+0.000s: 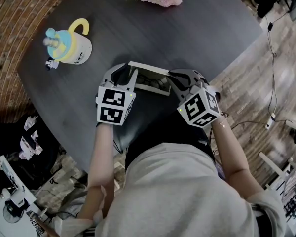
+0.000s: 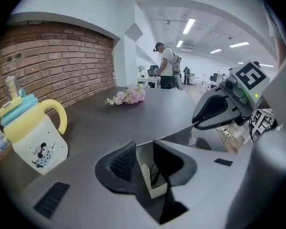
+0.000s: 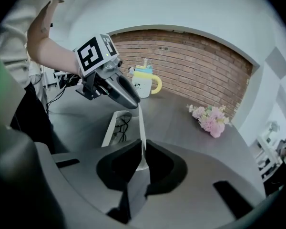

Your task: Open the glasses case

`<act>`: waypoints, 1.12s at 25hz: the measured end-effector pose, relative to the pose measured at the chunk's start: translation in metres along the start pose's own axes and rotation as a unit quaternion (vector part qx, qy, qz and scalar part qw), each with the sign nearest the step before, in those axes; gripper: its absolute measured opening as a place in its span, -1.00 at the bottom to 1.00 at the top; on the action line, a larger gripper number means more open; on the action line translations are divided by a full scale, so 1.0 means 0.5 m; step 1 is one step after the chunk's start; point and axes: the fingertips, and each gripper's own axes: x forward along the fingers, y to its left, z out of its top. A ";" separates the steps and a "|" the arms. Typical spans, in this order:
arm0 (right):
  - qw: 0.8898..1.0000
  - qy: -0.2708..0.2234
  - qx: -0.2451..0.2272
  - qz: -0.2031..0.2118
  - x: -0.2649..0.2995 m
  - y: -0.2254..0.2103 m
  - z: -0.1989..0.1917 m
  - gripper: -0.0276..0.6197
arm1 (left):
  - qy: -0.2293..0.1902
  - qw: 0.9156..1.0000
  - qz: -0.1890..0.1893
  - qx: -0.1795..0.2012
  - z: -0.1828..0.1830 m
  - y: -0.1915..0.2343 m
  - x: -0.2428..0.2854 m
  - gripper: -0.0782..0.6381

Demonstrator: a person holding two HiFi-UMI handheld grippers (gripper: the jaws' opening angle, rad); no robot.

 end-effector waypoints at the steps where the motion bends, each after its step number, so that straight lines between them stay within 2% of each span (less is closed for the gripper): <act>1: 1.000 0.001 -0.004 0.012 0.001 -0.004 -0.004 -0.84 | -0.002 1.000 0.000 0.003 0.007 -0.001 0.005 -0.44; 5: 0.998 -0.004 0.013 0.068 0.002 -0.025 -0.017 -0.88 | -0.006 1.000 -0.012 -0.007 0.023 -0.010 0.029 -0.51; 13: 0.993 -0.013 0.014 0.113 0.016 -0.074 -0.025 -0.87 | 0.009 0.999 -0.025 -0.027 0.019 -0.024 0.049 -0.52; 17: 0.996 -0.009 0.036 0.077 0.029 -0.100 -0.029 -0.81 | 0.011 0.999 -0.026 -0.027 0.020 -0.031 0.050 -0.52; 20: 0.997 -0.007 0.073 0.041 0.030 -0.109 -0.035 -0.74 | 0.009 0.999 -0.026 -0.031 0.023 -0.038 0.043 -0.52; 25: 0.992 0.006 0.125 -0.020 0.014 -0.128 -0.041 -0.45 | 0.014 0.999 -0.025 -0.042 0.021 -0.041 0.033 -0.52; 28: 0.987 -0.014 0.158 -0.034 -0.003 -0.126 -0.033 -0.40 | 0.007 0.998 -0.023 -0.056 0.028 -0.042 0.024 -0.52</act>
